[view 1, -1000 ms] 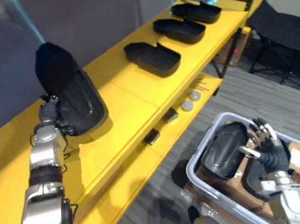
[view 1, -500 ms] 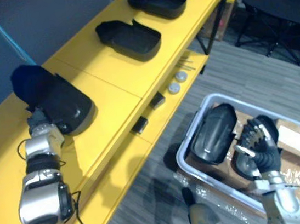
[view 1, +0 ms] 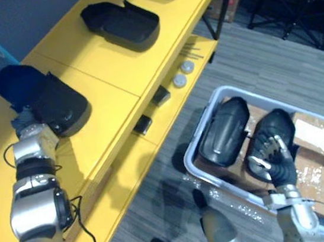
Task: Walk over and take plastic housings, then place them on the shelf
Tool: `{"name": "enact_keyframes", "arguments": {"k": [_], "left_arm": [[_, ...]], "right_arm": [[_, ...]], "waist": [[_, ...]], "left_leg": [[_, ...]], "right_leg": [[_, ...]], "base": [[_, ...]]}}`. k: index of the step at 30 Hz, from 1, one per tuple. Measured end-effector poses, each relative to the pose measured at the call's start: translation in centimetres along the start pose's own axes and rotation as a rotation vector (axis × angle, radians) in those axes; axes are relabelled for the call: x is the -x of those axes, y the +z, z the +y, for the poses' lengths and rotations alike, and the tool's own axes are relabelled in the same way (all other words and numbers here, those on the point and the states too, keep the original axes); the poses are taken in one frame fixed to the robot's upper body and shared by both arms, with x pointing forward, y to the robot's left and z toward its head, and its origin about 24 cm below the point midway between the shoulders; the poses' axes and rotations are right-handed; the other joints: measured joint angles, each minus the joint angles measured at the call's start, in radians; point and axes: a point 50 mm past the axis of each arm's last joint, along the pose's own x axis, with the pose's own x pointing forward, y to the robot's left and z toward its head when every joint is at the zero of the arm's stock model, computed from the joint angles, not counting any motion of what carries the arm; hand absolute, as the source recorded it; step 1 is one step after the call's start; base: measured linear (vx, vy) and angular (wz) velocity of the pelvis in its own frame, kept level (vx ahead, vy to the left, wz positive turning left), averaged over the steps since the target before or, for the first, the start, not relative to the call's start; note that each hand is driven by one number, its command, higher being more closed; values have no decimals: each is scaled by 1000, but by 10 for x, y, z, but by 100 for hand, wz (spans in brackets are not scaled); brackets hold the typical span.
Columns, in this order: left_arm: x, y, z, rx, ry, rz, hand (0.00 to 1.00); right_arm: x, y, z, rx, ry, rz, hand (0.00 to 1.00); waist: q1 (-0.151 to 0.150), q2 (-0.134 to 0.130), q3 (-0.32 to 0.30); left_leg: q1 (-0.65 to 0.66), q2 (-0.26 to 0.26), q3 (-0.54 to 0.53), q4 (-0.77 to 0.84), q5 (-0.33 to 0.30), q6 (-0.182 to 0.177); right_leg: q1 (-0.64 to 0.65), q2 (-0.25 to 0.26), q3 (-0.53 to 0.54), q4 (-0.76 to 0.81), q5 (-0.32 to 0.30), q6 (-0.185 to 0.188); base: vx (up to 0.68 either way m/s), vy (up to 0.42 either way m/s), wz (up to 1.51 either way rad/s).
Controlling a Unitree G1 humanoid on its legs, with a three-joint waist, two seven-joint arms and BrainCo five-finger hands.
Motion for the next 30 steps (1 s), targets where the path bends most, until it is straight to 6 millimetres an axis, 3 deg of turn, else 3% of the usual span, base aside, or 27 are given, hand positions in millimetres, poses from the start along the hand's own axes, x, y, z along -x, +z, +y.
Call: {"name": "enact_keyframes", "arguments": {"k": [8,17,26,30], "left_arm": [[-2,-3,2,7,8,23,0],[-3,-7,1,136,-16,74,0],[-4,-21,5,260,34,92,0],[-4,-37,4,323,56,142,0]], "right_arm": [[0,-1,2,-4,8,5,0],[2,-2,1,0,10,11,0],[1,-2,4,0,32,9,0],[1,-3,5,3,42,15,0]], "waist": [[-12,0,0],[-19,2,1],[-15,6,-1],[-16,21,-20]], "left_leg": [[3,0,-3,1,-2,3],[7,0,-30,0,-1,4],[27,-1,-40,-5,-1,3],[44,-2,-43,-17,0,1]], "right_leg": [[3,-1,-2,4,0,0],[28,-6,-27,-2,0,0],[91,-6,-42,-82,34,3],[123,-4,-50,-116,45,3]], "base": [[-40,-14,1],[-35,-14,8],[-27,-11,4],[-31,-17,3]]}}
